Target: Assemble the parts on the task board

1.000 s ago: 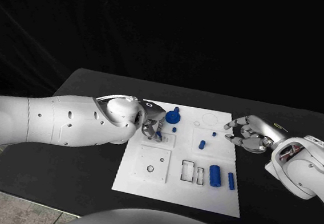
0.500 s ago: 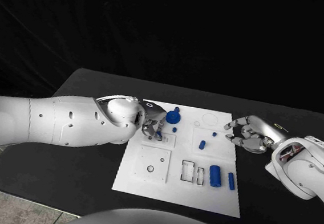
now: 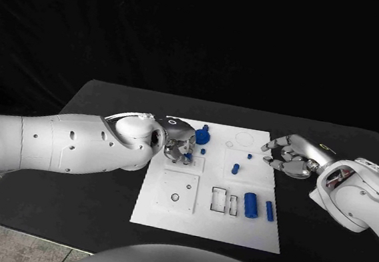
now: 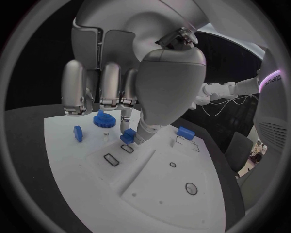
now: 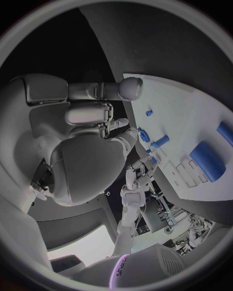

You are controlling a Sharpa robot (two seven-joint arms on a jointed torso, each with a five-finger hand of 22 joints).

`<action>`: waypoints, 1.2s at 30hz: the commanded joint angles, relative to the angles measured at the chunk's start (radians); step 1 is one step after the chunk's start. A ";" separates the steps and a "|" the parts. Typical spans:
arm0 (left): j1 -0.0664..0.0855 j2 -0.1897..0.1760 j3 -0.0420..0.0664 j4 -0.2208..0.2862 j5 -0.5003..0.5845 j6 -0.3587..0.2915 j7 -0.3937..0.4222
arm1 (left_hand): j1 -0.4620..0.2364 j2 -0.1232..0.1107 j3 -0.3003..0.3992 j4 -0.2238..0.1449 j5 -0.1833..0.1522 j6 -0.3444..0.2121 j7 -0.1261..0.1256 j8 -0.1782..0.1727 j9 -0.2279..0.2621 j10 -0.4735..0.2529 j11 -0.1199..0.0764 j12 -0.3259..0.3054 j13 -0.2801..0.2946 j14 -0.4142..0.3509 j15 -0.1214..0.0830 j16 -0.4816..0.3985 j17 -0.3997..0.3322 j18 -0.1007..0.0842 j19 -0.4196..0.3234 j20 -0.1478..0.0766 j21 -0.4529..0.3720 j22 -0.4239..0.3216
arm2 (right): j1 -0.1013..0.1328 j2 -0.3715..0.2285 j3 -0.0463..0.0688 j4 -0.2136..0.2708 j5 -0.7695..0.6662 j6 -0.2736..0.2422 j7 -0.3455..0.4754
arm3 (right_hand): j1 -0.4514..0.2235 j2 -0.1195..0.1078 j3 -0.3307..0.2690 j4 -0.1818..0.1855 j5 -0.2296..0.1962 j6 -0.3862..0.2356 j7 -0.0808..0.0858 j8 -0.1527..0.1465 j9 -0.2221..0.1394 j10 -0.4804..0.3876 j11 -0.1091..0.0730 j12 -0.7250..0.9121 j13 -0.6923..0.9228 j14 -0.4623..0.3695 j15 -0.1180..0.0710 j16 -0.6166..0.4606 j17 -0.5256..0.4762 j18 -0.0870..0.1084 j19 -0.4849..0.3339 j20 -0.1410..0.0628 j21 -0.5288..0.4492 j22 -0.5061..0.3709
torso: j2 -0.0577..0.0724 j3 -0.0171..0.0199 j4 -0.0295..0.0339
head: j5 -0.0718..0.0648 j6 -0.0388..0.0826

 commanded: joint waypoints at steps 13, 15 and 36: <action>-0.001 -0.049 0.001 0.057 0.423 -0.245 0.354 | 0.006 -0.004 -0.003 -0.004 -0.002 0.029 -0.014 0.004 0.016 0.105 -0.009 -0.002 0.262 0.108 -0.008 0.002 0.263 -0.011 0.067 -0.010 0.011 0.247 | -0.001 0.018 0.000 0.005 0.178 0.030 0.059 | -0.013 -0.002 0.005 0.011 -0.034 0.016 0.004 0.000 -0.004 0.067 0.013 -0.006 0.216 0.061 0.008 -0.005 0.021 -0.005 -0.006 0.003 -0.012 0.003 | 0.000 -0.0010 0.0014 | -0.011 0.000; -0.001 -0.056 0.001 0.071 0.478 -0.257 0.411 | 0.003 -0.007 -0.006 0.000 0.011 0.027 -0.012 0.001 0.016 0.105 -0.008 -0.002 0.262 0.108 -0.007 0.002 0.263 -0.011 0.067 -0.010 0.012 0.247 | -0.001 0.022 0.000 0.003 0.245 0.048 0.075 | -0.019 -0.002 0.003 0.015 -0.051 0.013 0.005 -0.002 -0.006 0.066 0.013 -0.006 0.216 0.060 0.009 -0.006 0.018 -0.005 -0.006 0.004 -0.014 0.003 | 0.000 -0.0015 0.0020 | -0.015 0.000; 0.010 -0.093 0.006 0.187 0.692 -0.265 0.651 | 0.013 -0.008 -0.008 0.003 0.028 0.034 -0.013 -0.001 0.017 0.105 -0.010 -0.002 0.262 0.108 -0.007 0.002 0.263 -0.015 0.080 -0.010 0.026 0.253 | -0.008 0.055 0.000 -0.048 0.990 0.504 0.113 | -0.092 0.015 -0.042 0.079 -0.135 -0.046 0.009 -0.020 -0.027 0.056 0.017 -0.015 0.204 0.050 0.015 -0.013 0.004 -0.006 -0.020 0.012 -0.030 0.014 | -0.006 0.0008 -0.0011 | -0.038 0.000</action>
